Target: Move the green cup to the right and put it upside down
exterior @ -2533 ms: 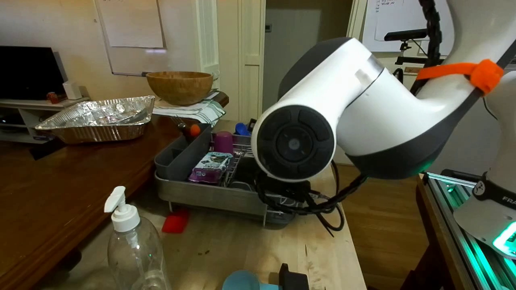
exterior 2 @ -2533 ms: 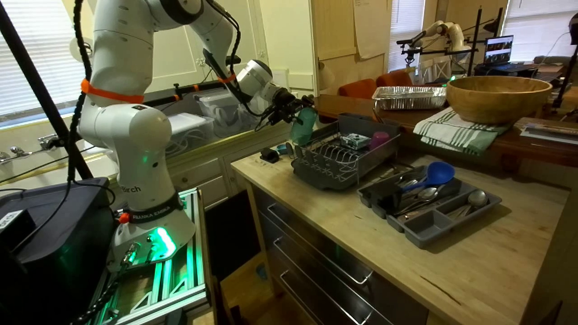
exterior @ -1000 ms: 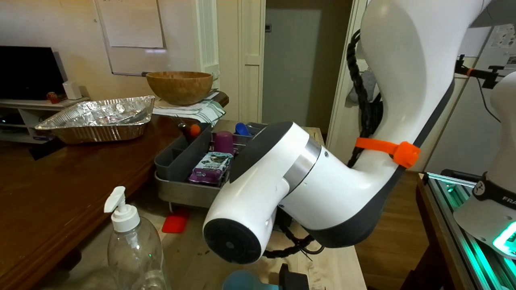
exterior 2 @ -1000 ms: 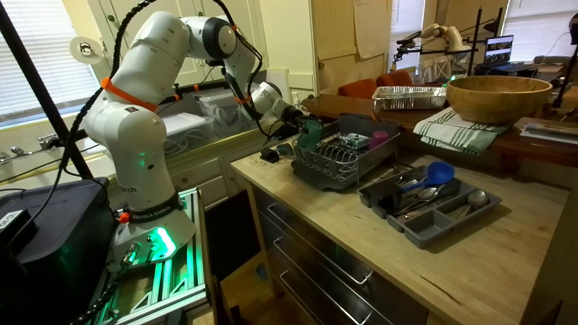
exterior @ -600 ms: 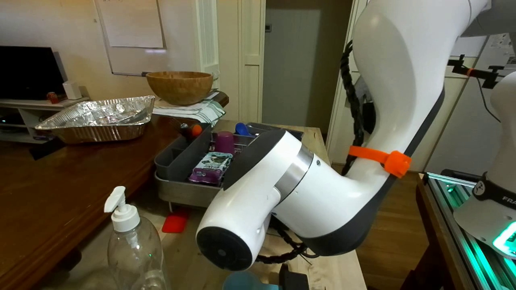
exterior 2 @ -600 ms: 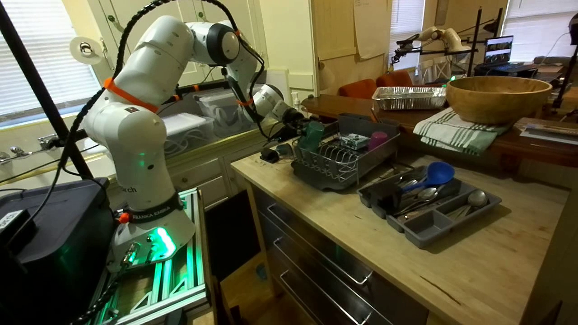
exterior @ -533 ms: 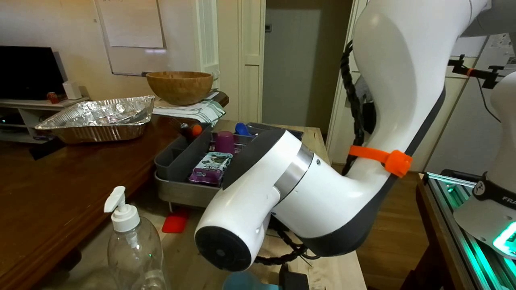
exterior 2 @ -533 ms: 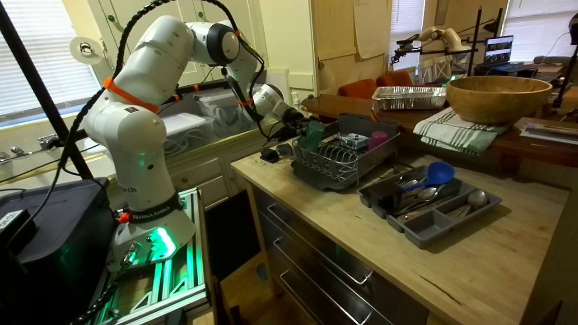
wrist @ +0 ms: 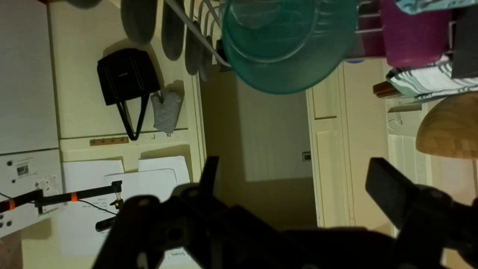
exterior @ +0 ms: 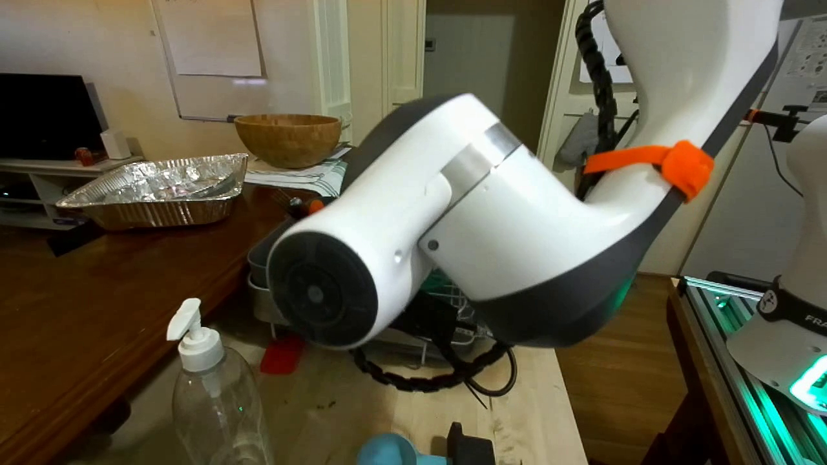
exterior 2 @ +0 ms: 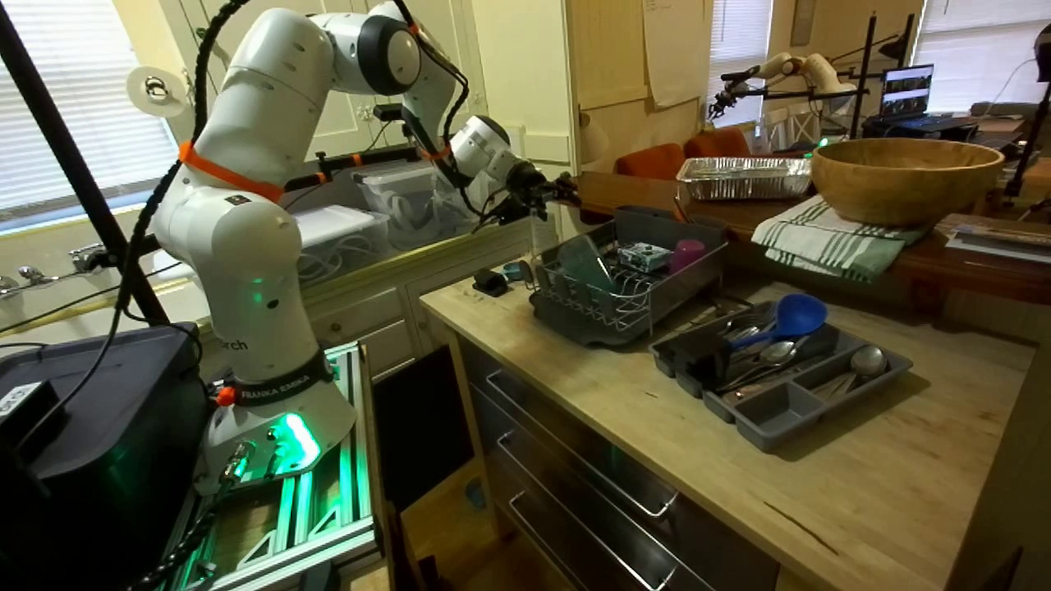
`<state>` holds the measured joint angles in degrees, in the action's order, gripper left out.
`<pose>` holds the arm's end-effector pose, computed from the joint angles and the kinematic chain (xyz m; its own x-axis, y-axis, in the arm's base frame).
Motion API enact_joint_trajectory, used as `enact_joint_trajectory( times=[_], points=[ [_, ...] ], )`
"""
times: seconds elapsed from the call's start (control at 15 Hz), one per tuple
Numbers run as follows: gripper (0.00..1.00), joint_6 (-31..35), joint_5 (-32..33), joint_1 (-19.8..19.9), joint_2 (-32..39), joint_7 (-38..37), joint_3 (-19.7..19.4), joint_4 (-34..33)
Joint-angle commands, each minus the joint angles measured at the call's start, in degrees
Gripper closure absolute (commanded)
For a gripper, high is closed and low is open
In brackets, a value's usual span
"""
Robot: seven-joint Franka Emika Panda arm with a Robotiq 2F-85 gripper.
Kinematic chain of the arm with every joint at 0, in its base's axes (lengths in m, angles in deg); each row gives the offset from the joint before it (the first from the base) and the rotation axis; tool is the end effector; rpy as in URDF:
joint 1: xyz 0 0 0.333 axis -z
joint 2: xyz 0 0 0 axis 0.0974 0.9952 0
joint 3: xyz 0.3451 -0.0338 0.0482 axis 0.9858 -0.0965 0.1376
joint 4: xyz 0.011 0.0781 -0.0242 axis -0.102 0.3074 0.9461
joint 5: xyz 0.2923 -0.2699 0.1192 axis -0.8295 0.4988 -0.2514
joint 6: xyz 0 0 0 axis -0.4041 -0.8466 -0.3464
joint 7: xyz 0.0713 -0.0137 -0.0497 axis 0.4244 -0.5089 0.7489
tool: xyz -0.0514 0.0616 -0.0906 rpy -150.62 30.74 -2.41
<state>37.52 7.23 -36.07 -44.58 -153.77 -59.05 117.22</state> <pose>0.5667 0.3416 0.2790 -0.0661 -0.3139 0.9472 -0.9767 -0.1738 -0.1257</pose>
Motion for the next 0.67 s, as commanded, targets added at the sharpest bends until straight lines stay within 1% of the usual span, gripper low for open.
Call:
enact_joint_trajectory(
  times=[0.0,0.2,0.27,0.4,0.53,0.6],
  points=[
    [0.00,3.03,-3.84,2.74,-6.59,-5.43,0.95,2.80],
    [0.00,8.48,-8.79,5.76,-11.12,-6.39,1.45,4.88],
    [0.00,11.28,-10.44,7.04,-12.55,-5.67,1.40,5.89],
    [0.00,19.71,-11.90,9.78,-15.28,-3.56,0.92,9.13],
    [0.00,28.38,-11.87,15.12,-17.25,-2.66,2.81,12.51],
    [0.00,32.66,-10.66,18.58,-18.15,-1.41,4.63,14.33]
  ],
)
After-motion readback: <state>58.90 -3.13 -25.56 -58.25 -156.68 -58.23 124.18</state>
